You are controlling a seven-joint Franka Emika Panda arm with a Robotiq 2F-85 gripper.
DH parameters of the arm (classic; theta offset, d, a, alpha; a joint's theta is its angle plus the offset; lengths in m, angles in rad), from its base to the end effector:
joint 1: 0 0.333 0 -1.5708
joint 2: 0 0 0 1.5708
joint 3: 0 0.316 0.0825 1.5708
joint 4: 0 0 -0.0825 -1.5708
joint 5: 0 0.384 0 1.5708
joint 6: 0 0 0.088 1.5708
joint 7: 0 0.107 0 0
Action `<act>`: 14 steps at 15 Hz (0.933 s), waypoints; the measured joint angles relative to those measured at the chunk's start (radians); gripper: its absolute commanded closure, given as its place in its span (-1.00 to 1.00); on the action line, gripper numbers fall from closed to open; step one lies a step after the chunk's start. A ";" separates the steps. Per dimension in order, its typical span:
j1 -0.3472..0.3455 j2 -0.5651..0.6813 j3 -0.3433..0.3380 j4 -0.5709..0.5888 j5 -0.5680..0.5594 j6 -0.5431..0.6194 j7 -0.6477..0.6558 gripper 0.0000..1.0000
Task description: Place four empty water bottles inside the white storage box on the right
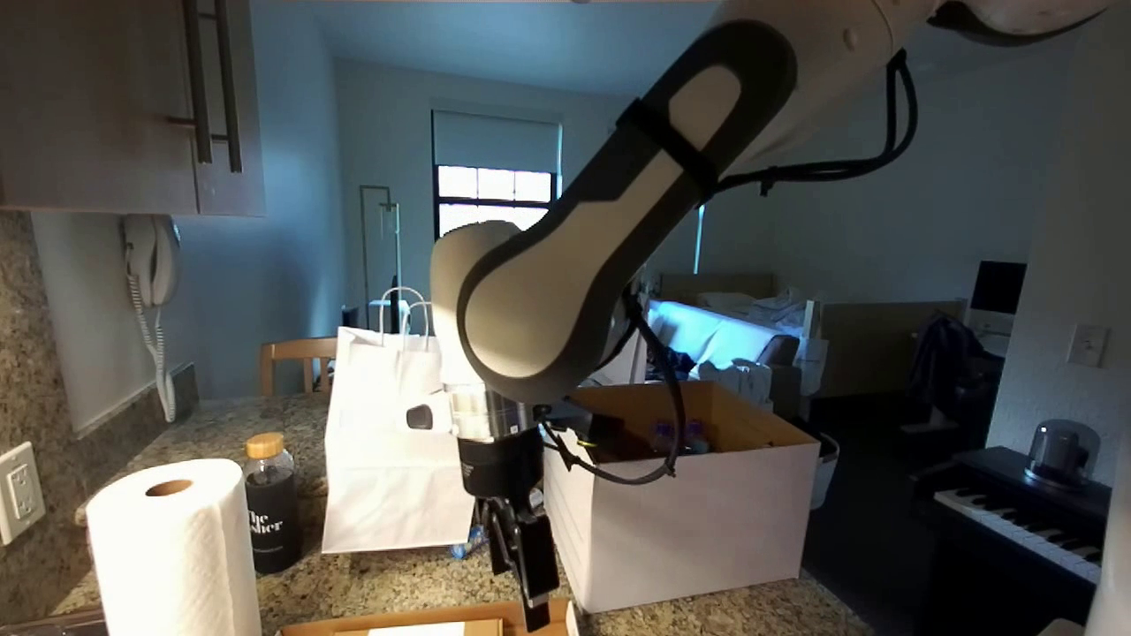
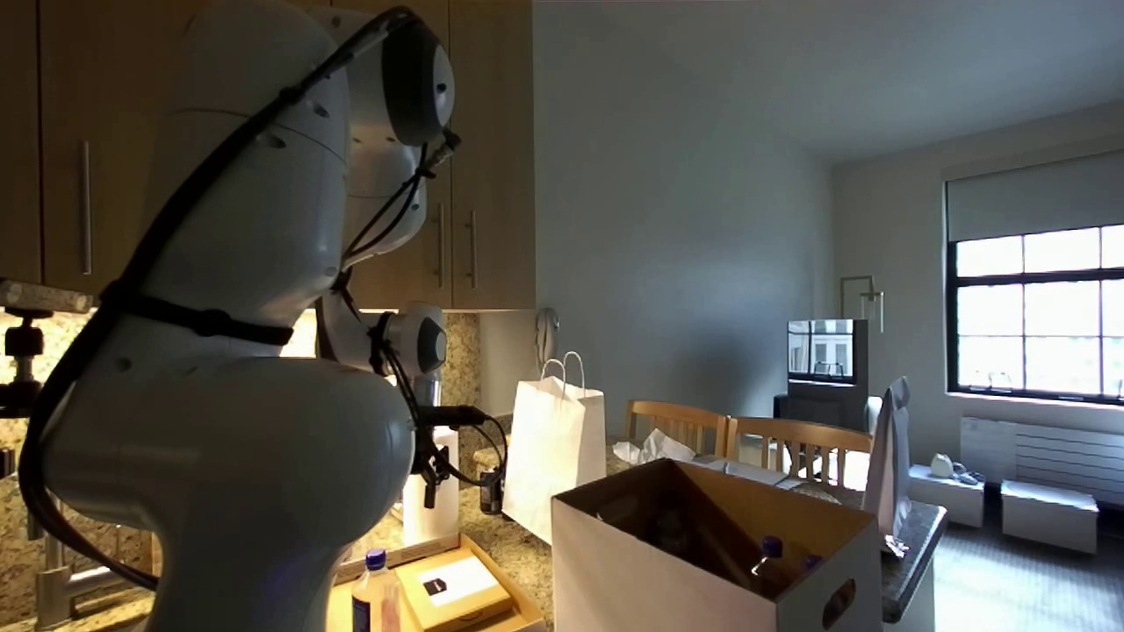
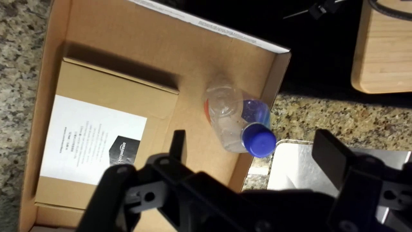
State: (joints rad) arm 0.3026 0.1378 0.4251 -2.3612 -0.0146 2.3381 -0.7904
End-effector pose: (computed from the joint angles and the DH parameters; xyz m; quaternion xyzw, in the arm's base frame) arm 0.3660 0.3287 0.2630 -0.7193 -0.6903 0.0733 0.0258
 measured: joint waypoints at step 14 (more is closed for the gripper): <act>0.043 0.046 0.012 -0.029 -0.001 0.015 -0.109 -1.00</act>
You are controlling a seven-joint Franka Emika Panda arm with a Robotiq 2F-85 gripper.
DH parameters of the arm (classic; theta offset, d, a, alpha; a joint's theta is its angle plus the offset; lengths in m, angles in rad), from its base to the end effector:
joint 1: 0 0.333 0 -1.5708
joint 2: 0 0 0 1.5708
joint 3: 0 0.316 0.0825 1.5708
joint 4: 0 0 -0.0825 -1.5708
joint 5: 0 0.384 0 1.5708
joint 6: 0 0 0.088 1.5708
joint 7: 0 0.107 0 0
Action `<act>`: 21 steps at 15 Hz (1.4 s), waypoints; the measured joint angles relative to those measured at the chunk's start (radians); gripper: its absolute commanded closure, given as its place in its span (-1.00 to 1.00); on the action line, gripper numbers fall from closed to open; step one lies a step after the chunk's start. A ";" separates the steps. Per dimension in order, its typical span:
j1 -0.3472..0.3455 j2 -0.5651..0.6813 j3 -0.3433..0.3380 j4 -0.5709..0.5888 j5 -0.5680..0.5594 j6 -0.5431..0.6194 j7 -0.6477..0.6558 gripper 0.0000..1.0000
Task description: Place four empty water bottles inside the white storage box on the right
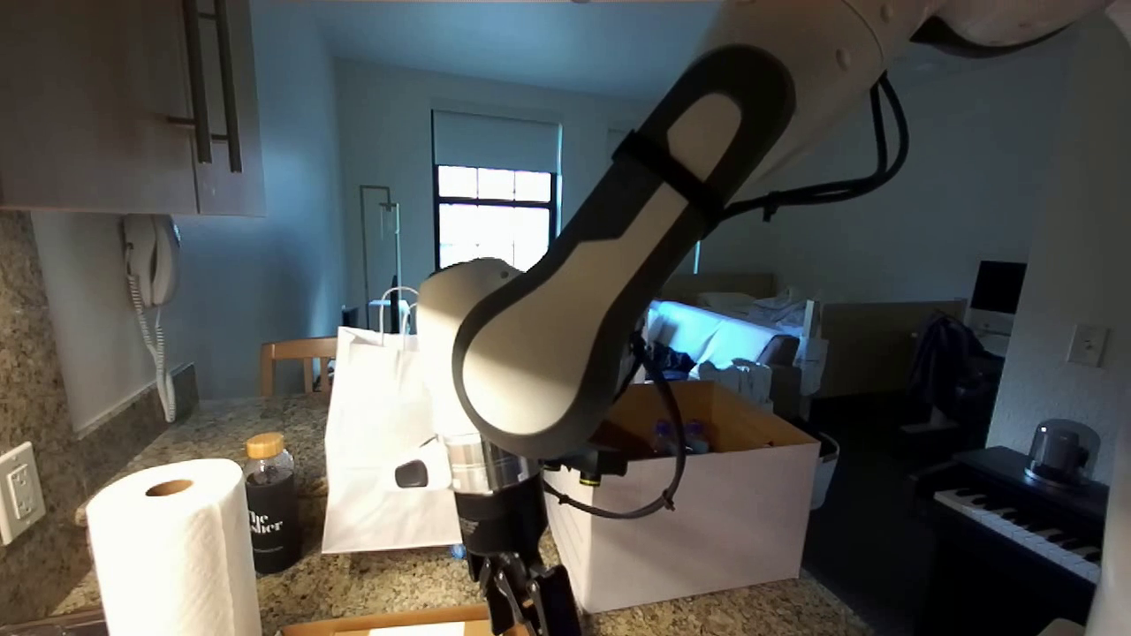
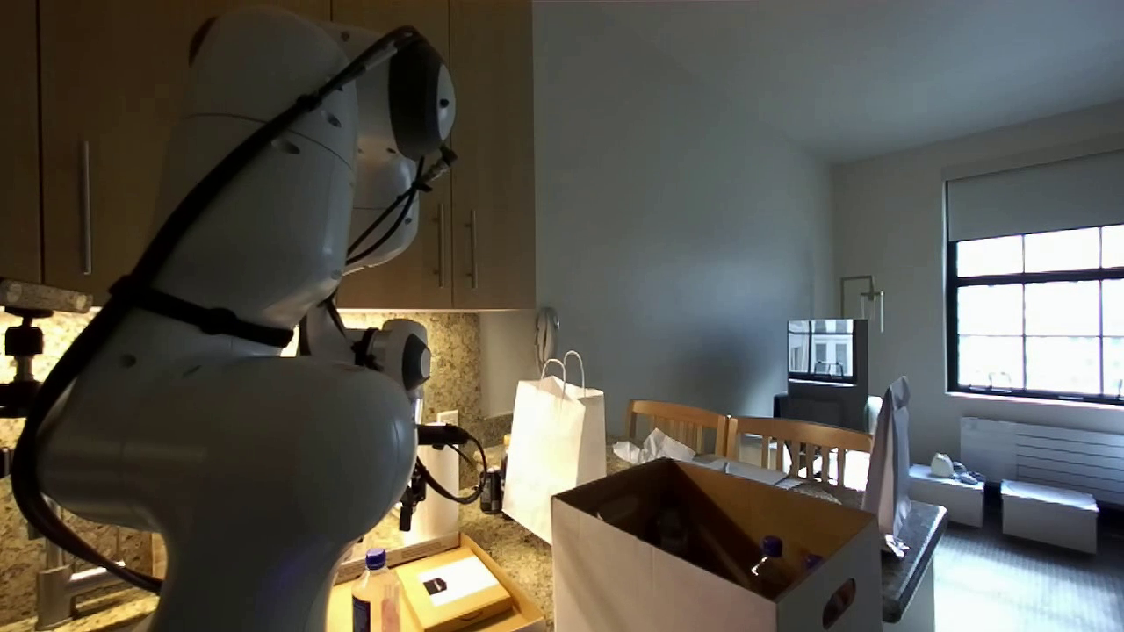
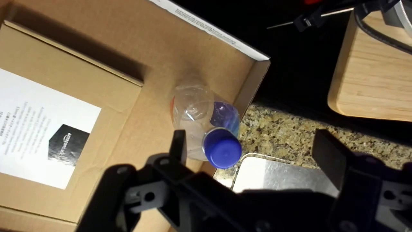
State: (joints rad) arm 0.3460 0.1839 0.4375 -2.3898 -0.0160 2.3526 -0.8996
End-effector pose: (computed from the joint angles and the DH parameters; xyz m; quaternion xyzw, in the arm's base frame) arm 0.3364 0.3413 0.2339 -0.6573 -0.7460 0.0993 0.0397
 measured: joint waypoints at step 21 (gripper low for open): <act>0.000 0.206 0.002 0.114 -0.081 0.066 -0.004 0.59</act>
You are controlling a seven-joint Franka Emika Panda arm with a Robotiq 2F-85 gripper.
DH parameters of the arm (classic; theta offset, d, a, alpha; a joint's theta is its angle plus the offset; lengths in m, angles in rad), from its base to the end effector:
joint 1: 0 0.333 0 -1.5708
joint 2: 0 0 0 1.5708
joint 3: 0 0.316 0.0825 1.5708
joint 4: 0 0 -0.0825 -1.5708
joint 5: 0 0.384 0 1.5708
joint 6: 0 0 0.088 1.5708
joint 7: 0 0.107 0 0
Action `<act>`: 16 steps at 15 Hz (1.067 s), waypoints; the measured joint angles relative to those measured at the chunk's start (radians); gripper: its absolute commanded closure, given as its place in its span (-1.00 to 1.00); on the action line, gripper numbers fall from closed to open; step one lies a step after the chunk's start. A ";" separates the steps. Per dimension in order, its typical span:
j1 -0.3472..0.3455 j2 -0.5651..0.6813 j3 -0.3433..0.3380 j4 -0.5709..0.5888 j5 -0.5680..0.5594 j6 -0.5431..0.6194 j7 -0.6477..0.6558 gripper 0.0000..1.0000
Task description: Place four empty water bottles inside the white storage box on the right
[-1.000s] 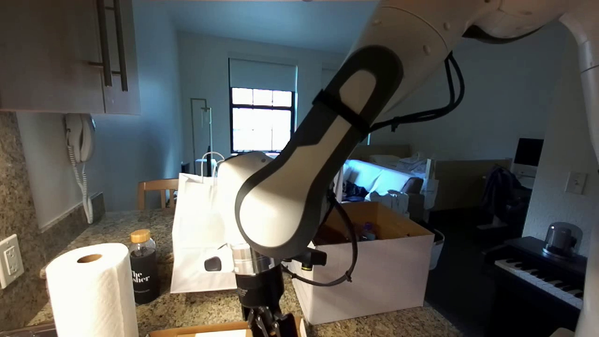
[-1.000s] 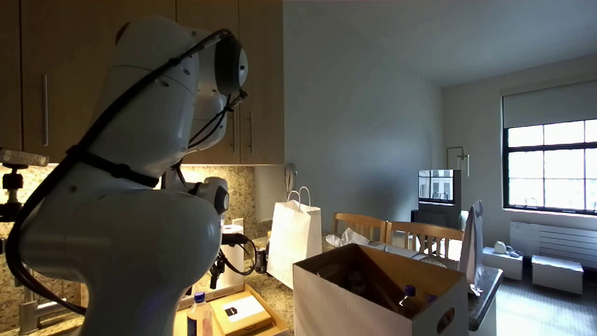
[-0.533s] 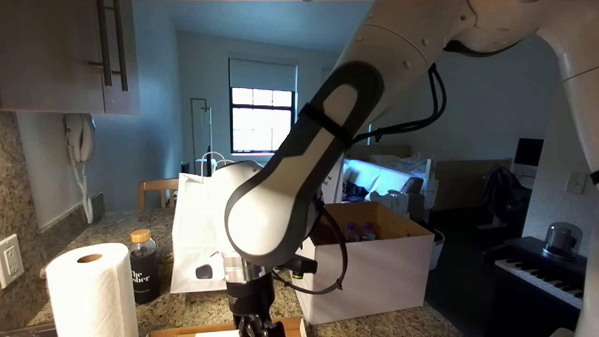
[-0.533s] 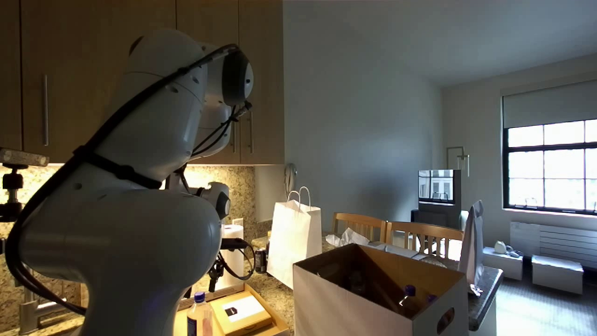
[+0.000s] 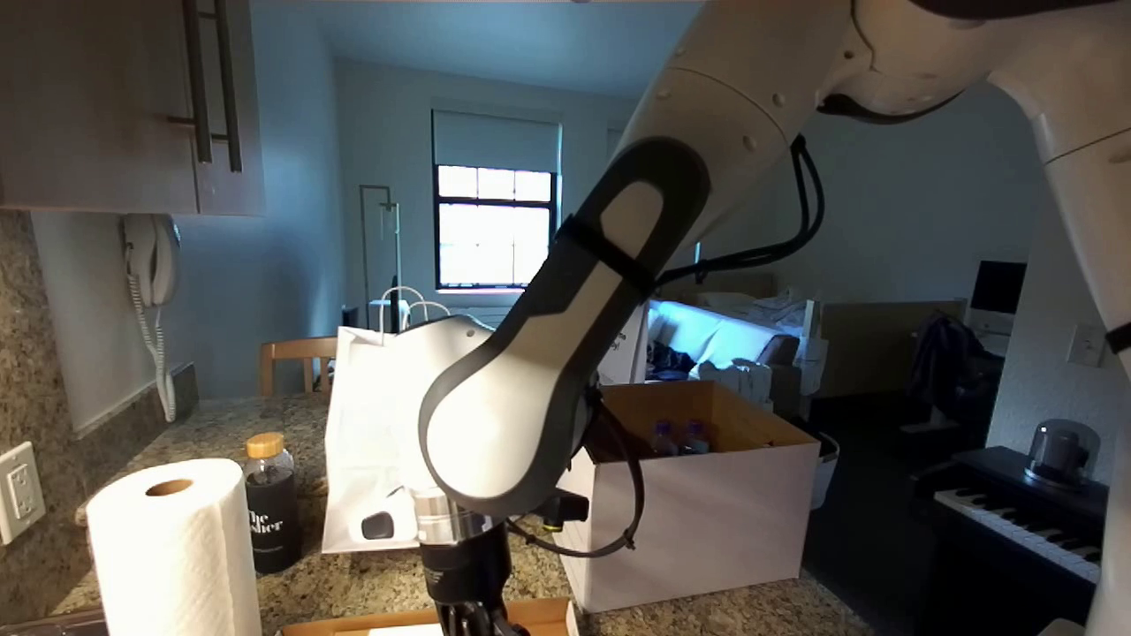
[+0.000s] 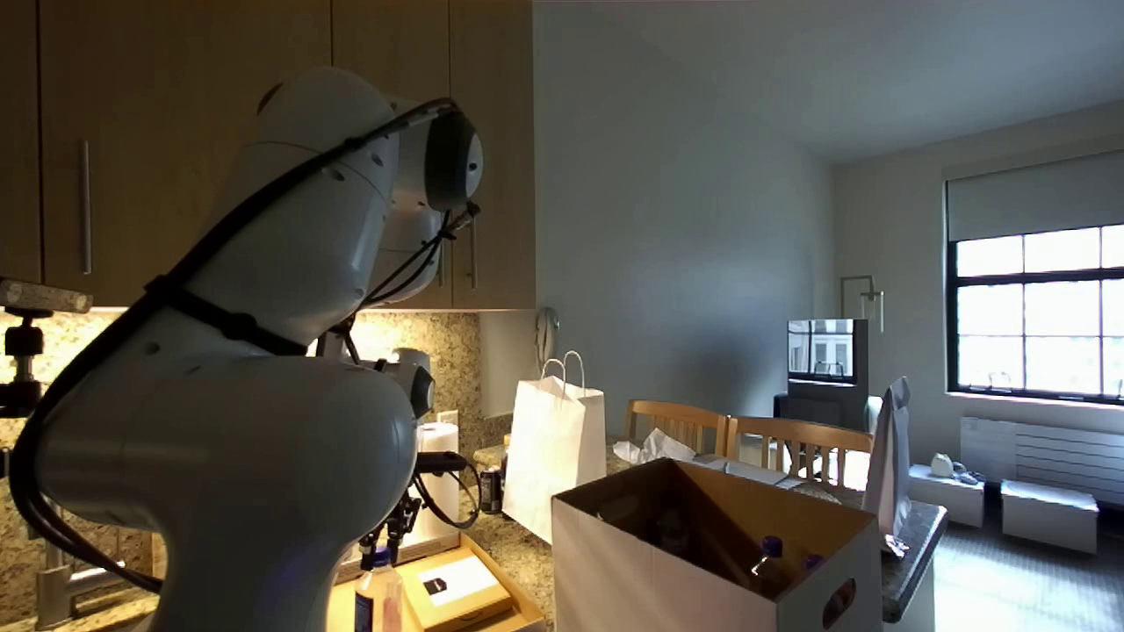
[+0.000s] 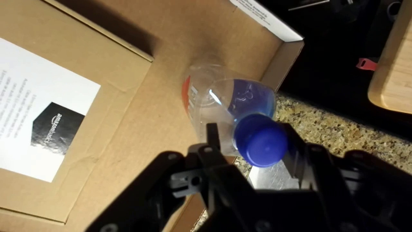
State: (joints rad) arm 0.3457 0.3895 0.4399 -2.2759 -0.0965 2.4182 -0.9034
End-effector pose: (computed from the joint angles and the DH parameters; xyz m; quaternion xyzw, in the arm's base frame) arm 0.3547 0.3675 0.1844 -0.6344 -0.7643 0.0986 0.0602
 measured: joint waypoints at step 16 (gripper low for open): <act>0.019 0.001 -0.009 0.168 -0.050 -0.495 0.018 0.75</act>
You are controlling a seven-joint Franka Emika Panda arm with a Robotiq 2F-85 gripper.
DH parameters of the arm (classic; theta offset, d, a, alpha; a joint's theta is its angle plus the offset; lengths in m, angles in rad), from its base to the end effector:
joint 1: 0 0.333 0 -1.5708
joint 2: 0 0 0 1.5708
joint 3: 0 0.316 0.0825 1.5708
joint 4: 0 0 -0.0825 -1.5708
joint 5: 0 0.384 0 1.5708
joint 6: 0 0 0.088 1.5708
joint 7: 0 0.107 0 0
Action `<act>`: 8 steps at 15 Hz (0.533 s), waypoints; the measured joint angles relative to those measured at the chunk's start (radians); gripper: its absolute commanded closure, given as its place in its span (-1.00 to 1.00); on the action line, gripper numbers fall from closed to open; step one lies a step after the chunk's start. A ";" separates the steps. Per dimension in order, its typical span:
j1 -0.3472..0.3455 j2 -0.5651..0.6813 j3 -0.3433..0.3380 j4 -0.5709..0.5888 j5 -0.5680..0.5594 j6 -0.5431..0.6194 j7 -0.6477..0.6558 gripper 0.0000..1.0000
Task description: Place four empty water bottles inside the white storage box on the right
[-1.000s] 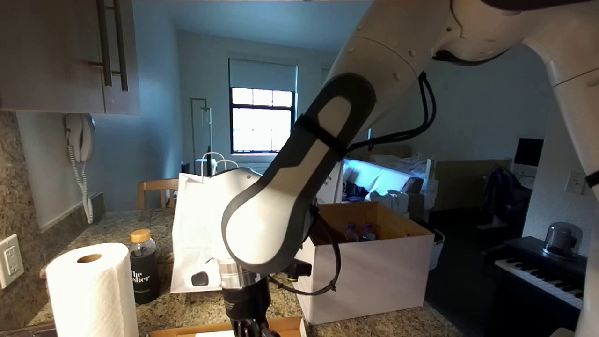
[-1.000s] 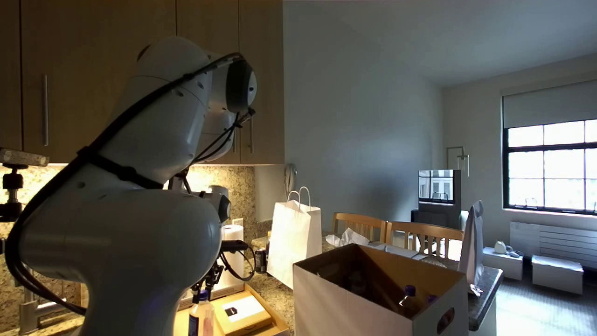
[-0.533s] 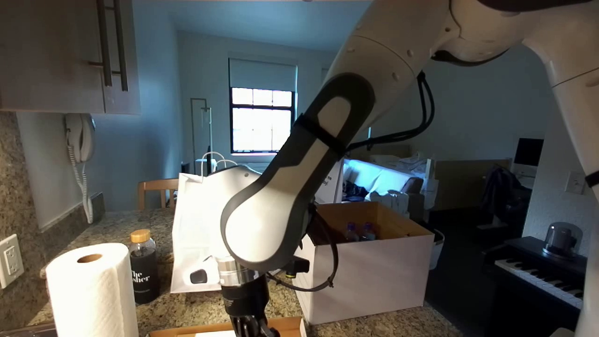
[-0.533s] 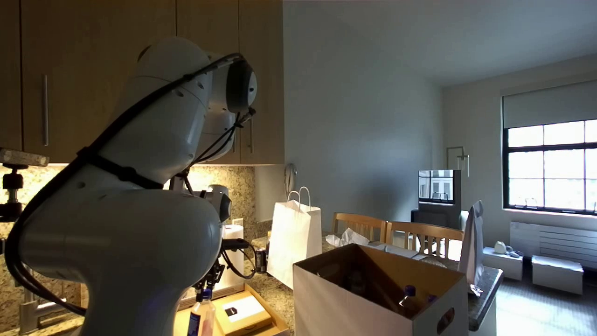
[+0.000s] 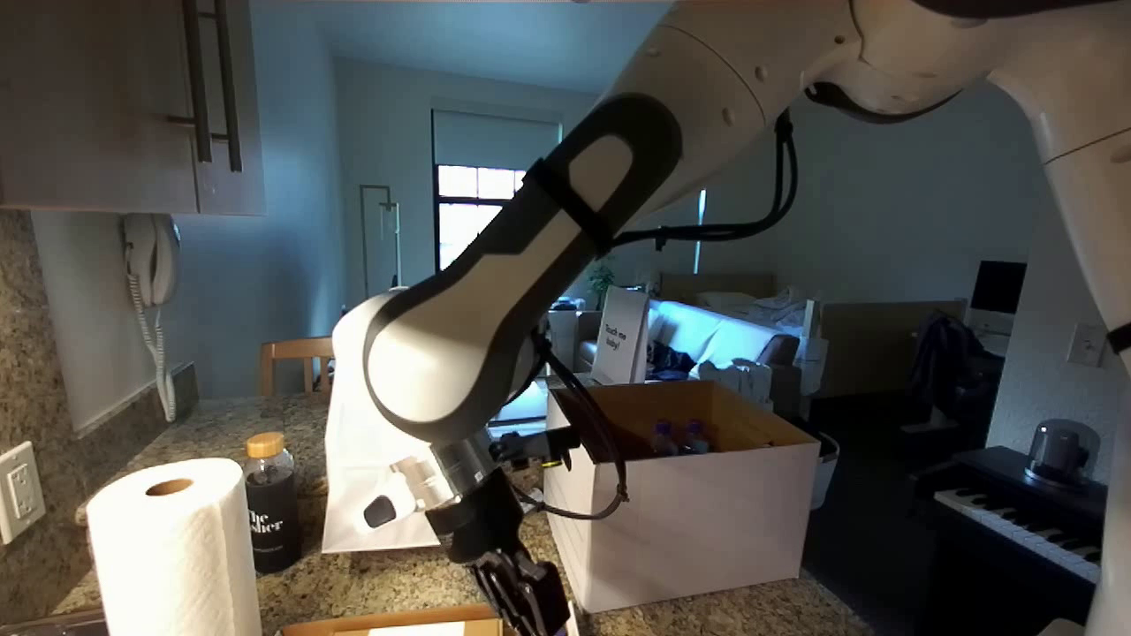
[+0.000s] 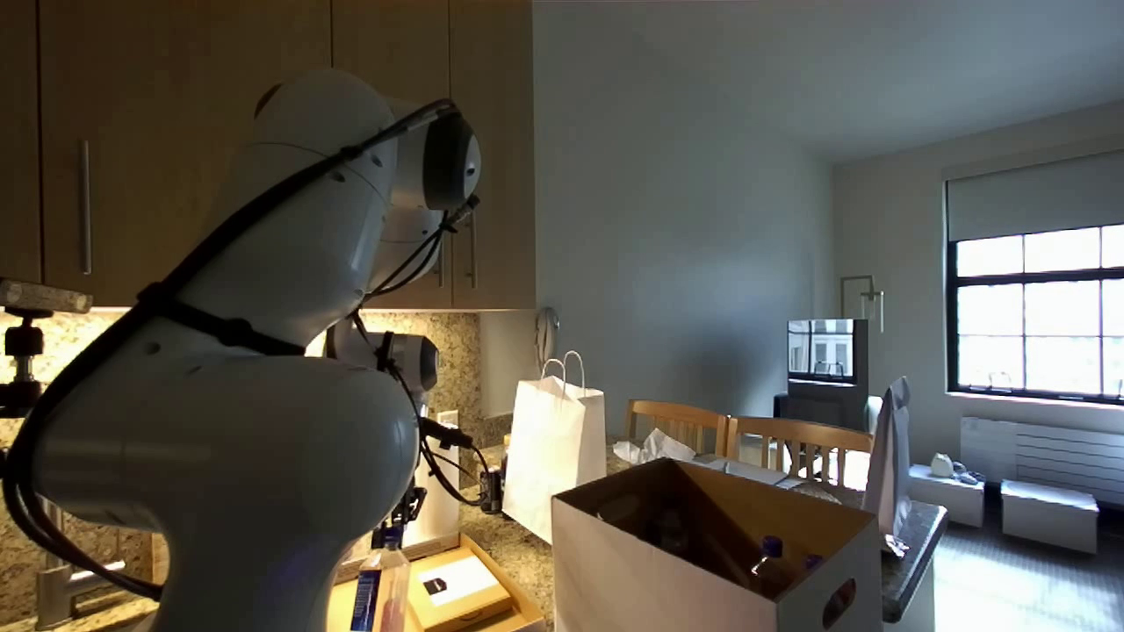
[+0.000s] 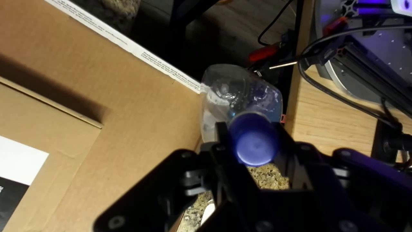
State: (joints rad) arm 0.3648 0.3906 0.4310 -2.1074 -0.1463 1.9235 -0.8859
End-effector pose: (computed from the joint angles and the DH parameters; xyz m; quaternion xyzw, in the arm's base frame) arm 0.3638 0.3625 0.2155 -0.6053 -0.7512 0.2612 0.0331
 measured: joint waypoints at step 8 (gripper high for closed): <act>-0.021 -0.104 -0.002 0.043 0.059 0.069 0.000 0.75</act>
State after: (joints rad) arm 0.3443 0.2866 0.4291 -2.0642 -0.0875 1.9921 -0.8859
